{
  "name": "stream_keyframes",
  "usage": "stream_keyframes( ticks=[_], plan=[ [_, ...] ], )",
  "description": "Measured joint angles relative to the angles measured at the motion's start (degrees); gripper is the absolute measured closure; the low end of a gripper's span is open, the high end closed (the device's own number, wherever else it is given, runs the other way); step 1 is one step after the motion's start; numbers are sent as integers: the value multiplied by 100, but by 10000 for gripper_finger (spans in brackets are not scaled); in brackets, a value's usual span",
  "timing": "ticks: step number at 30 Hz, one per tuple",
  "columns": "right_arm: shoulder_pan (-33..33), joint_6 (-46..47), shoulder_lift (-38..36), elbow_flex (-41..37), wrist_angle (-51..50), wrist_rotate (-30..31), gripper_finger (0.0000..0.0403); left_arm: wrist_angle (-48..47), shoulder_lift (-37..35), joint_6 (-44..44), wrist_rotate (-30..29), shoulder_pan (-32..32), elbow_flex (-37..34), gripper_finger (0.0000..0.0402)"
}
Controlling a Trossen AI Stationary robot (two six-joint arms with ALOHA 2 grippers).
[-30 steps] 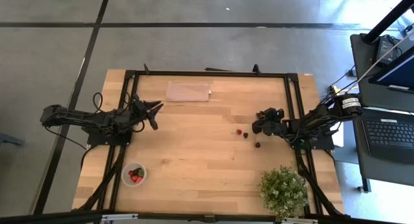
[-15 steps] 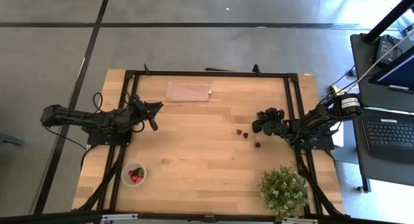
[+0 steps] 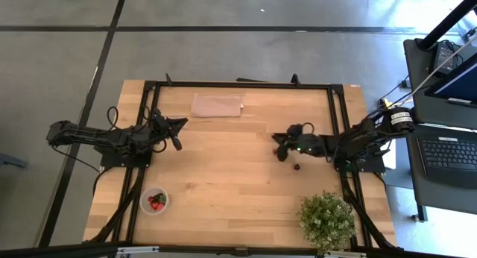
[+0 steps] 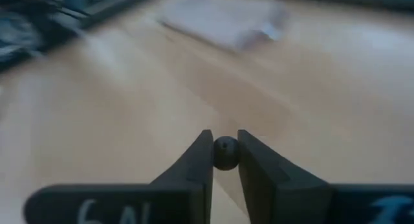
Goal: Pick and placing Produce into tupperware
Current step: Put the blueberry into the transparent bin
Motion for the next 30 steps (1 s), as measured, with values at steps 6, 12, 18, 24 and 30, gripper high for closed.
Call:
stream_keyframes(
  ticks=[6,12,18,24,30],
  plan=[
    [-23,-1509,-9,1424,-408,-589,346,1,0,0,2,-1,0,399],
    [-74,-2657,112,3843,-3721,-1560,346,34,0,0,2,0,0,396],
    [-76,-3532,966,6223,-5805,-2088,346,97,-1,0,2,-2,0,380],
    [-76,-3881,2292,7965,-6450,-2911,346,98,-2,-2,4,-2,0,364],
    [-66,-4142,3501,9427,-6781,-4047,346,101,-1,-84,5,-2,0,350]
  ],
)
